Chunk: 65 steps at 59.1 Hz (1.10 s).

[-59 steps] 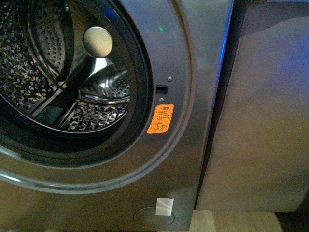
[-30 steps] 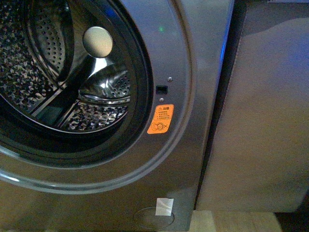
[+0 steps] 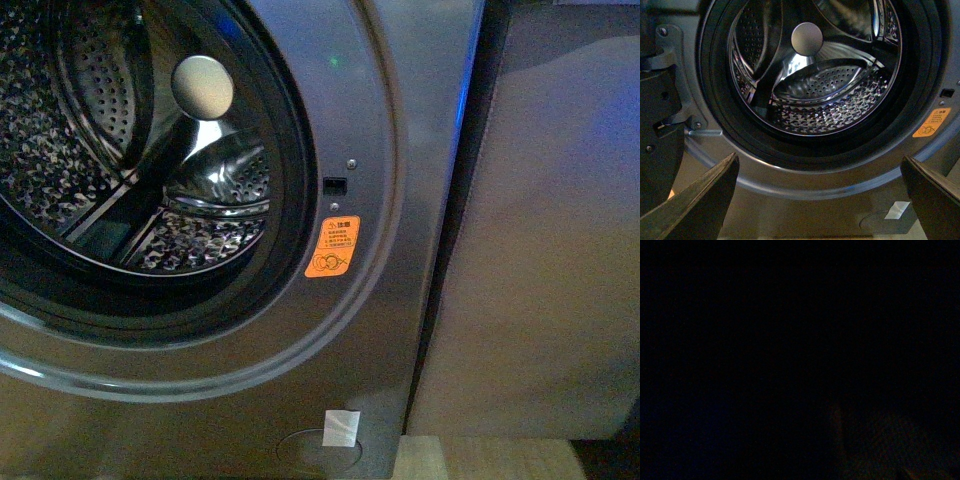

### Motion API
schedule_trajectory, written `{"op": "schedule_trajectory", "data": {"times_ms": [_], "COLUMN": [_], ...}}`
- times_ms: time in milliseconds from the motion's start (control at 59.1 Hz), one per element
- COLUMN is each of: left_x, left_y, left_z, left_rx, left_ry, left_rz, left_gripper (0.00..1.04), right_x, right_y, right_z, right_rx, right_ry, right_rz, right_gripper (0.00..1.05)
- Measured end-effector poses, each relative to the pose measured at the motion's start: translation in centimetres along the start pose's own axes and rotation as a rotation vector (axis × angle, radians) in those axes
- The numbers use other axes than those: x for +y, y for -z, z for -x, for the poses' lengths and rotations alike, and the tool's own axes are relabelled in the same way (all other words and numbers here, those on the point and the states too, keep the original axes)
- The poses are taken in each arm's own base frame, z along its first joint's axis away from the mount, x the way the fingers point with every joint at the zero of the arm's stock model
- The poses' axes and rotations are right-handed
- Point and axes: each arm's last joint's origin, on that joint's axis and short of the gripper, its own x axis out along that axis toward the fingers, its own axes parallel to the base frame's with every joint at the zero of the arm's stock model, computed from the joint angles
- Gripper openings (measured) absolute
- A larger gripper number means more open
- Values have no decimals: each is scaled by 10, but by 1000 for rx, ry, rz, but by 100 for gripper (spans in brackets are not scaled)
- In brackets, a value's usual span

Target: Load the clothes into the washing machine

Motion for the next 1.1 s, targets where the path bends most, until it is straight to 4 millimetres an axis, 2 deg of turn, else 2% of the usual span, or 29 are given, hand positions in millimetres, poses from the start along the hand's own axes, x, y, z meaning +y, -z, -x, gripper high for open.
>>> {"op": "schedule_trajectory", "data": {"times_ms": [51, 119, 237, 305, 457, 626, 694, 711, 779, 914, 1101], "left_x": [0, 0, 0, 0, 0, 0, 0, 0, 0, 0, 0], "left_y": [0, 0, 0, 0, 0, 0, 0, 0, 0, 0, 0], "left_z": [0, 0, 0, 0, 0, 0, 0, 0, 0, 0, 0], "left_rx": [0, 0, 0, 0, 0, 0, 0, 0, 0, 0, 0], "left_ry": [0, 0, 0, 0, 0, 0, 0, 0, 0, 0, 0], "left_rz": [0, 0, 0, 0, 0, 0, 0, 0, 0, 0, 0], "left_gripper": [98, 98, 98, 98, 98, 98, 98, 98, 98, 98, 98], "right_x": [0, 0, 0, 1, 11, 16, 21, 22, 33, 64, 111], "right_y": [-7, -25, -69, -84, -127, -169, -190, -192, -214, -248, -280], "right_z": [8, 28, 79, 101, 181, 250, 290, 295, 337, 407, 475], "right_rx": [-24, -90, -245, -308, -503, -701, -812, -825, -941, -1133, -1314], "right_ry": [-2, 0, -18, -20, -75, -83, -85, -86, -98, -179, -292], "right_rz": [-12, -21, -22, -3, 42, 93, 121, 124, 158, 213, 242], "right_gripper": [21, 15, 12, 12, 12, 12, 12, 12, 12, 12, 12]}}
